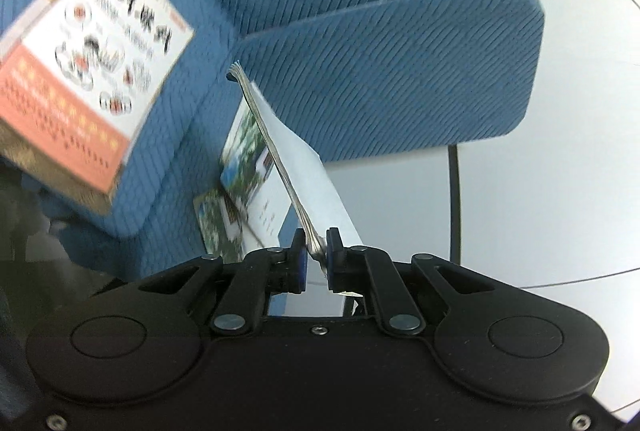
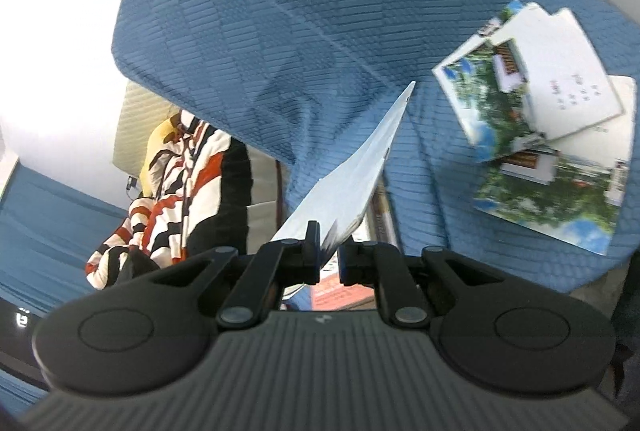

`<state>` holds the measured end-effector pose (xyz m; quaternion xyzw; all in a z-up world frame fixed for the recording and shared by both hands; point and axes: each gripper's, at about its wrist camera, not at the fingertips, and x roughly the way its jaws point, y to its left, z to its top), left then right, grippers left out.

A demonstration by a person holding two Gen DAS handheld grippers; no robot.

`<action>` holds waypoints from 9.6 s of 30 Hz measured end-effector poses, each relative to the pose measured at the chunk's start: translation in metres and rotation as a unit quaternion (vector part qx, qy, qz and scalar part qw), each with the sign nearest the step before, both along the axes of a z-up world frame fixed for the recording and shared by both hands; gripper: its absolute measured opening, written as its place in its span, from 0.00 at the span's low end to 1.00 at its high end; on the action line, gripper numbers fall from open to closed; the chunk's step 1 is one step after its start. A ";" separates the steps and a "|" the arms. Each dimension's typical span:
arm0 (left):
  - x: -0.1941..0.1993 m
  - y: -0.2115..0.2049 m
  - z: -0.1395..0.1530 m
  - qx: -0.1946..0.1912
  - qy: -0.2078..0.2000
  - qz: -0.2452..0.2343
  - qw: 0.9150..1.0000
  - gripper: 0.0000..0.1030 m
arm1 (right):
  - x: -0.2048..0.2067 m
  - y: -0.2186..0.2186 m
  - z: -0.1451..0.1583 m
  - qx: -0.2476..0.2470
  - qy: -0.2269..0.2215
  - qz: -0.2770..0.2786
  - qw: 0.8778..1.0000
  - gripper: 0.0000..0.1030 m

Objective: Organize objects
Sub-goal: 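Lift the white sheet and carry it toward the book stack, then lower the white sheet flat onto the white-orange book, then open both grippers and withdraw up from the stack, then move both grippers down to the edge of the scenic postcards, then close both grippers on the postcards' edge, then lift the postcards up on their edge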

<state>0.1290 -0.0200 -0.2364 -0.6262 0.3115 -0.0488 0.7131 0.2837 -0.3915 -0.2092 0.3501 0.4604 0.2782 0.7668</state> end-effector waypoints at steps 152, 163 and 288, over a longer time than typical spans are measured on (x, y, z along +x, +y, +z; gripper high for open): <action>0.068 -0.212 0.043 0.418 0.037 -0.148 0.895 0.95 | -0.114 -0.098 -0.028 -0.254 -0.158 -0.139 0.944 0.83; 0.132 -0.211 -0.015 0.370 0.068 -0.124 0.918 0.81 | -0.045 -0.114 -0.091 -0.216 -0.104 -0.162 0.957 0.77; 0.050 -0.113 -0.143 -0.062 0.134 0.003 0.989 0.15 | 0.003 -0.102 -0.171 -0.001 0.066 -0.215 0.974 0.05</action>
